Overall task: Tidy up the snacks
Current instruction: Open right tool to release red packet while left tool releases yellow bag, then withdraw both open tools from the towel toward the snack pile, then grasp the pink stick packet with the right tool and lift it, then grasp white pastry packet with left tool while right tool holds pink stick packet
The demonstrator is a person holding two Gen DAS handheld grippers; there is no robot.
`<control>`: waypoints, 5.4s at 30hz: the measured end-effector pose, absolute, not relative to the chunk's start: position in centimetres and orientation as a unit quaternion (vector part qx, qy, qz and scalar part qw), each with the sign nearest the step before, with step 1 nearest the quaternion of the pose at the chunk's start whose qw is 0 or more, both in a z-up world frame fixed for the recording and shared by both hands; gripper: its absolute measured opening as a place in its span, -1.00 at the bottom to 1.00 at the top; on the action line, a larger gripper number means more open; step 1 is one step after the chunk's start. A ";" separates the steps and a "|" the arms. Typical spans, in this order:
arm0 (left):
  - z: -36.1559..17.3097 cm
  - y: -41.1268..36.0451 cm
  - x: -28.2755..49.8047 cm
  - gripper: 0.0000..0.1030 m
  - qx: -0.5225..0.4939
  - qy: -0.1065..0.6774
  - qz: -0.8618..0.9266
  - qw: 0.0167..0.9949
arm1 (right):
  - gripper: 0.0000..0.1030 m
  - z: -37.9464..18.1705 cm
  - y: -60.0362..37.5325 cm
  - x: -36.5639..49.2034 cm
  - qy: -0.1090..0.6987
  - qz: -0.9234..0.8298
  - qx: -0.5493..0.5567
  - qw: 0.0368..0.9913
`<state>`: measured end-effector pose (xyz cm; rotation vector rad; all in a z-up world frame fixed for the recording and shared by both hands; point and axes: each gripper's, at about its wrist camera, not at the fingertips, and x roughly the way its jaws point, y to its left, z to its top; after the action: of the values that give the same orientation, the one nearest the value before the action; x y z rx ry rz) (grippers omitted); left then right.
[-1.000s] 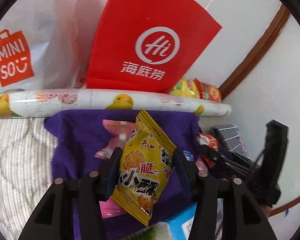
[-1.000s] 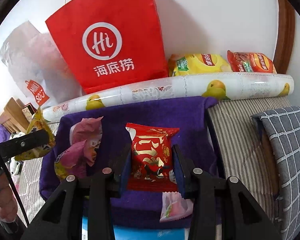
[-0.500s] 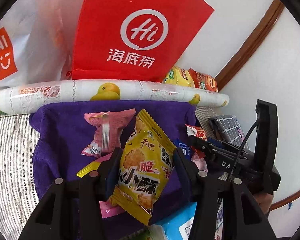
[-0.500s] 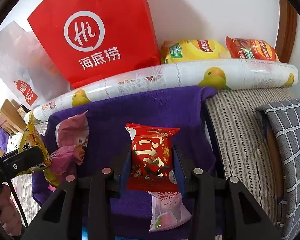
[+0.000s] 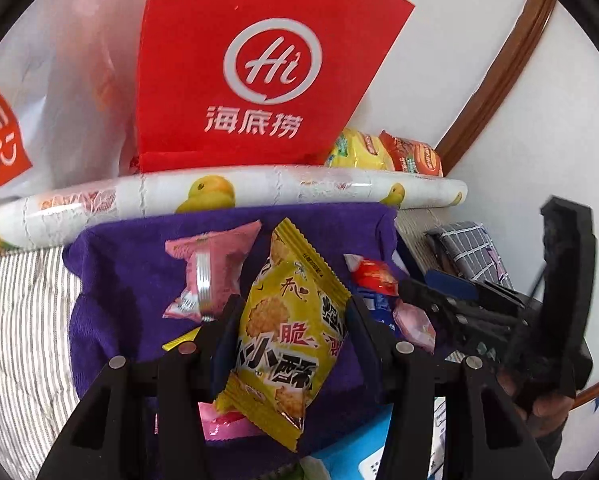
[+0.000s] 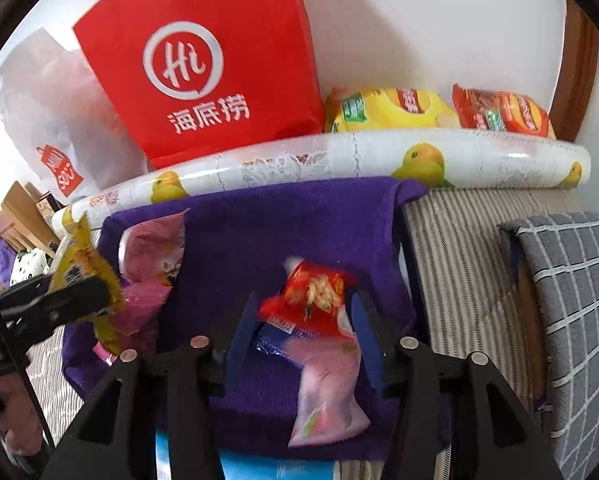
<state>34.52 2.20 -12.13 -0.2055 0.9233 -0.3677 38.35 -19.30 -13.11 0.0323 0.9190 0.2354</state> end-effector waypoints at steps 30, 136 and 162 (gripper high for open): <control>-11.0 1.2 34.4 0.46 -0.105 0.446 -0.196 0.867 | 0.11 -10.7 -19.6 28.3 0.432 0.097 -0.002 0.897; -21.0 1.2 7.0 0.29 0.056 0.497 -0.159 0.851 | -0.53 -14.5 -25.5 12.1 0.411 0.054 0.123 0.902; -16.0 5.2 9.7 -0.25 -0.038 0.472 -0.165 0.865 | -0.53 -13.5 -23.9 14.0 0.417 0.061 0.105 0.901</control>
<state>9.71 5.17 -16.03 -0.0795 0.9885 -0.3466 14.00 -23.90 -13.47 0.2170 0.8632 0.1266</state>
